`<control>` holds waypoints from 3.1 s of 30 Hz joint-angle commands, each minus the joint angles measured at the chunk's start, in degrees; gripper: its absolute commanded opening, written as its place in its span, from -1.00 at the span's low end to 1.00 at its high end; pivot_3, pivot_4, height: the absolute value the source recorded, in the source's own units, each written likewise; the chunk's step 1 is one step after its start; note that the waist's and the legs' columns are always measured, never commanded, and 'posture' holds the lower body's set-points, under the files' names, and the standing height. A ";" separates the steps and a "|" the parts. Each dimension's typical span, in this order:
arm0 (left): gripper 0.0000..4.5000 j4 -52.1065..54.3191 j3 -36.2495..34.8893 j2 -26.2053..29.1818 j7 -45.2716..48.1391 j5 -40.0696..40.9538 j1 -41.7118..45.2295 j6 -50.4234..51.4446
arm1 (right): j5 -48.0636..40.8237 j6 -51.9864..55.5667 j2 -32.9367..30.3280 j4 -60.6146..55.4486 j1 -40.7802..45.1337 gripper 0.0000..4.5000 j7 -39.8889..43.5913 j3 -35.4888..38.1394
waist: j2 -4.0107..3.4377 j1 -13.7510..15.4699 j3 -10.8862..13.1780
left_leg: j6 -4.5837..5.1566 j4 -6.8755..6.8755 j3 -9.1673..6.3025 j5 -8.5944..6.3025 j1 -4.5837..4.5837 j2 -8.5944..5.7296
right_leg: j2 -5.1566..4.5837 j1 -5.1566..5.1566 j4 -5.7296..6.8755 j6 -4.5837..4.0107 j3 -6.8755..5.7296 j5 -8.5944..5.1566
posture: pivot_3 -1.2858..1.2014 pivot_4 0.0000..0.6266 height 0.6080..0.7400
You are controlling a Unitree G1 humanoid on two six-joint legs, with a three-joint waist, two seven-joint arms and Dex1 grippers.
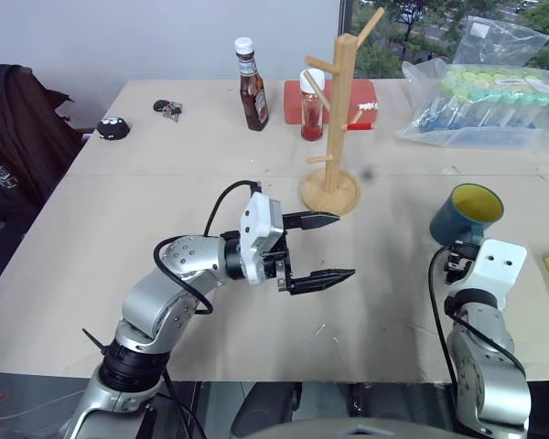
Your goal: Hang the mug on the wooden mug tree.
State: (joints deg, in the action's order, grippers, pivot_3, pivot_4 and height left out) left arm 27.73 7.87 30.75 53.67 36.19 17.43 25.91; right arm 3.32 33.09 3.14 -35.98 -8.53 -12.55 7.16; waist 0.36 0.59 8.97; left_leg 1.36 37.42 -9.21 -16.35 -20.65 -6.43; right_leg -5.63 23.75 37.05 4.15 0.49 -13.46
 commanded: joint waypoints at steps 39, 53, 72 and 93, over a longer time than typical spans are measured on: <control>1.00 10.85 -6.29 -17.62 -21.18 -3.96 -14.82 -15.56 | -17.82 -17.95 -51.89 44.90 56.17 -0.97 73.52 -5.15 | 0.24 -1.32 0.21 | 0.14 0.06 0.99 -0.09 0.02 0.63 | 0.38 0.02 -0.38 -0.10 0.35 0.42 | 0.03 -0.52 1.00; 1.00 7.03 -2.84 -18.33 -20.43 -14.71 -22.72 -30.49 | -9.50 -29.15 -47.34 61.06 72.69 -0.97 83.08 -14.74 | 0.25 0.13 0.21 | 0.16 0.01 1.01 -0.12 -0.28 0.65 | 0.39 0.34 -0.56 -0.11 0.40 0.57 | 0.03 -0.52 1.00; 1.00 6.69 -1.39 -17.63 -23.15 -15.10 -18.48 -29.24 | -8.08 -22.78 -43.51 54.50 73.95 -0.97 83.44 -16.12 | 0.23 0.13 0.21 | 0.16 0.02 1.03 -0.12 -0.35 0.67 | 0.45 0.49 -0.46 -0.15 0.44 0.64 | 0.03 -0.52 1.00; 1.00 9.91 -3.08 -18.39 -31.15 -12.04 -13.33 -19.69 | -5.62 -19.42 -42.56 51.29 73.58 -0.97 81.74 -17.58 | 0.24 0.10 0.21 | 0.15 0.05 1.03 -0.12 -0.37 0.67 | 0.47 0.51 -0.42 -0.14 0.44 0.66 | 0.03 -0.52 1.00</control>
State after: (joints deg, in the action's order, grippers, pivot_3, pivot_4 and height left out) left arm 34.23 4.59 12.63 22.99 23.97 3.78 6.65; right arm -2.35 13.59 -39.34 17.74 63.68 69.56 -10.82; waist 0.60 0.69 9.18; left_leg 1.51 37.47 -8.18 -16.47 -21.02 -5.76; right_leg -5.17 24.27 36.63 4.00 0.93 -12.80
